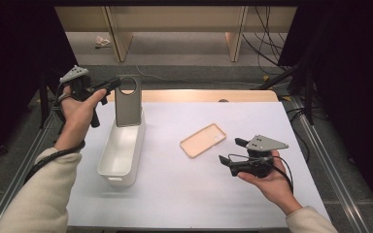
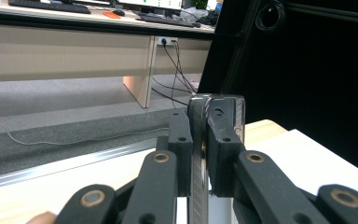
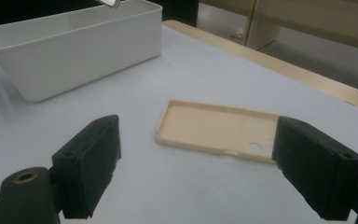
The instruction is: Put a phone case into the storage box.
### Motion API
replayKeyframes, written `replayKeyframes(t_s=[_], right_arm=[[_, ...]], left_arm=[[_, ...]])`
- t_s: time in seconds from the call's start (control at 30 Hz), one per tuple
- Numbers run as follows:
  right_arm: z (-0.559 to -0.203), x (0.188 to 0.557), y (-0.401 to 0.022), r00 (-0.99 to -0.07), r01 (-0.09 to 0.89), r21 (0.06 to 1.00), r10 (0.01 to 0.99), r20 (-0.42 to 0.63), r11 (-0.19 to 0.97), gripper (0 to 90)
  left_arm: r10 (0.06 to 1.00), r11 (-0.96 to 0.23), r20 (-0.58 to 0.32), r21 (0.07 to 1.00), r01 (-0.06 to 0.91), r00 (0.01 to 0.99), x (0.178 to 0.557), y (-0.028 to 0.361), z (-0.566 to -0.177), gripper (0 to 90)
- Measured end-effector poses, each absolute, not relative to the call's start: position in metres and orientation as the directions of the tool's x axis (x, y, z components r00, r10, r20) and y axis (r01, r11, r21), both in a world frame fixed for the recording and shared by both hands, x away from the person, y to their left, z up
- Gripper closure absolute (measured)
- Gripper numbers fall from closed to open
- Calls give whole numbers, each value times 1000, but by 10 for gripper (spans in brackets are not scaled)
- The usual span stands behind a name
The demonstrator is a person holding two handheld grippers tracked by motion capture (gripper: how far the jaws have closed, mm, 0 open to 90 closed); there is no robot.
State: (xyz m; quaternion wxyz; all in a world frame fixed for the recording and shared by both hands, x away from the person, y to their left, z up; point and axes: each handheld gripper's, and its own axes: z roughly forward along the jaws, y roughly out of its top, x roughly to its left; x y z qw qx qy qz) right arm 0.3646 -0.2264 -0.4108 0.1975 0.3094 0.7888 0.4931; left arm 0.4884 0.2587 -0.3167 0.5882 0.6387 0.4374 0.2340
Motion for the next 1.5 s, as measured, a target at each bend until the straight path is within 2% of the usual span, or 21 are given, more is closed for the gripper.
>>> replayKeyframes(t_s=[1.5], right_arm=[[-412, 366, -227, -729, 300, 898, 684, -1, 321, 164]], left_arm=[[856, 44, -201, 946, 320, 477, 514, 270, -324, 814]])
